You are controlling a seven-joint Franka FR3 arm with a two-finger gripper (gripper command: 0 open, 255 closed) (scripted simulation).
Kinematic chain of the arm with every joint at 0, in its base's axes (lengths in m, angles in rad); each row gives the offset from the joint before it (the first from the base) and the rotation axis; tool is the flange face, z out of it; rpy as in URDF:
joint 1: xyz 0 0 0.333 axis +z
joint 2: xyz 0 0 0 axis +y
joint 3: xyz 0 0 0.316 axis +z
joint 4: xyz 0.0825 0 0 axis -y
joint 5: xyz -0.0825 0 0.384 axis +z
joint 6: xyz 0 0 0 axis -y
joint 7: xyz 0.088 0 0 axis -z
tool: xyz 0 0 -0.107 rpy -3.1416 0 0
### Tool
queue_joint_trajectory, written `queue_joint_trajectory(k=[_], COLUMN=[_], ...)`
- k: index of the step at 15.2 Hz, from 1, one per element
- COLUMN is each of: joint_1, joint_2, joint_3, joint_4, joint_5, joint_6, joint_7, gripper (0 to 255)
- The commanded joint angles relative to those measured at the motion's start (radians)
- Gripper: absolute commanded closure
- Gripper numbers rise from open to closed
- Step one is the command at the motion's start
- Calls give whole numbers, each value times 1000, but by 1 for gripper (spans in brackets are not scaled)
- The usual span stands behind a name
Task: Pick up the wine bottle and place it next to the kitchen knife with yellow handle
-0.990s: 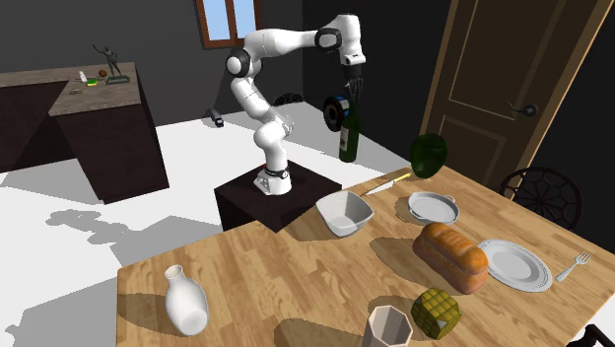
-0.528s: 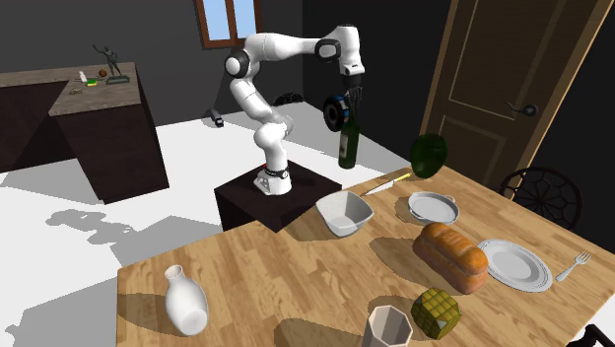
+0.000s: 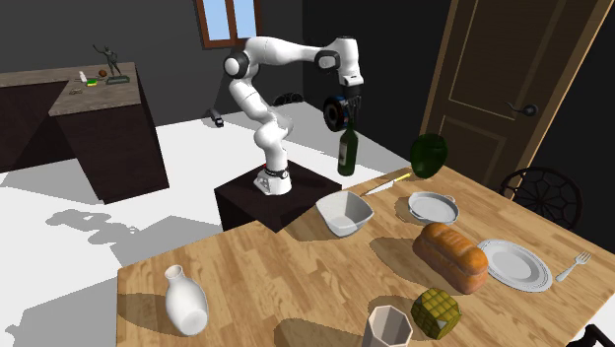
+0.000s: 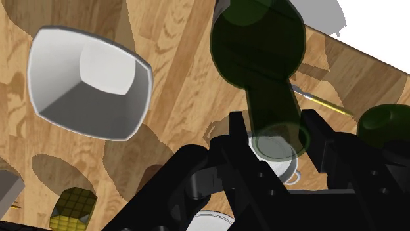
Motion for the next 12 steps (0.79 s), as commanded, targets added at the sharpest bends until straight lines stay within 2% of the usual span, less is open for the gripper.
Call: queue_joint_trajectory(k=[1, 12], joint_1=[2, 14], joint_2=[-3, -3], joint_3=[4, 28], joint_4=[-29, -175], joint_5=[4, 27], joint_6=[27, 173], joint_7=[-1, -3], gripper=[255, 255])
